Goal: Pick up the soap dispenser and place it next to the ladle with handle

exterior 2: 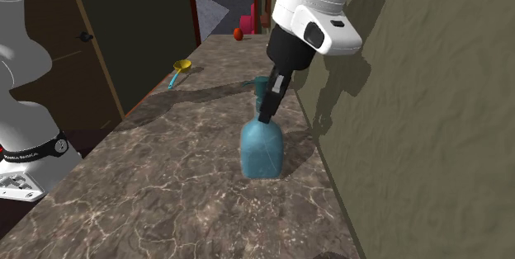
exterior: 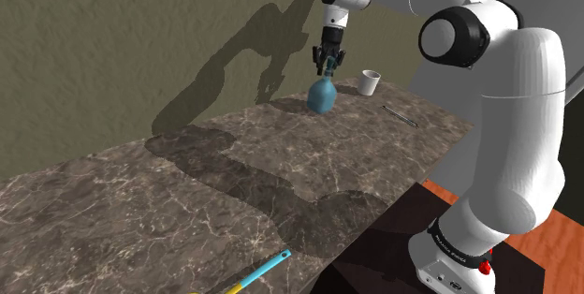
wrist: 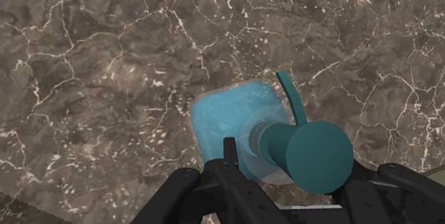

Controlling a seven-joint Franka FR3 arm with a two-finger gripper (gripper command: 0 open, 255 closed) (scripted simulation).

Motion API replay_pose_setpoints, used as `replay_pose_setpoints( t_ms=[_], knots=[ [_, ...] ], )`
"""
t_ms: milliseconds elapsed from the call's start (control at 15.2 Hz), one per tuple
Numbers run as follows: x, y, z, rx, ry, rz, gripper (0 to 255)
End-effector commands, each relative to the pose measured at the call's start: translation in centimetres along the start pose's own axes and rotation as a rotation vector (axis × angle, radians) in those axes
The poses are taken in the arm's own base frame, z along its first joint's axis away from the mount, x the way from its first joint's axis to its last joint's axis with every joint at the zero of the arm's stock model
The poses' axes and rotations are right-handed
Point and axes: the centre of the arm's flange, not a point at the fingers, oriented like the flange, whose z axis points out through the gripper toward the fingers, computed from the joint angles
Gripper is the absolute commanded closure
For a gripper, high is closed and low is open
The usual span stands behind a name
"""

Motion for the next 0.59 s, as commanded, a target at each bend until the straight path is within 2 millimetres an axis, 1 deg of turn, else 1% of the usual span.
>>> replay_pose_setpoints(
  t_ms=[0, 528],
  knots=[
    [-0.3, -0.1, -0.7, 0.000, 0.000, 0.000, 255],
    [-1.5, -0.7, -4.7, 0.000, 0.000, 0.000, 255]
  ],
)
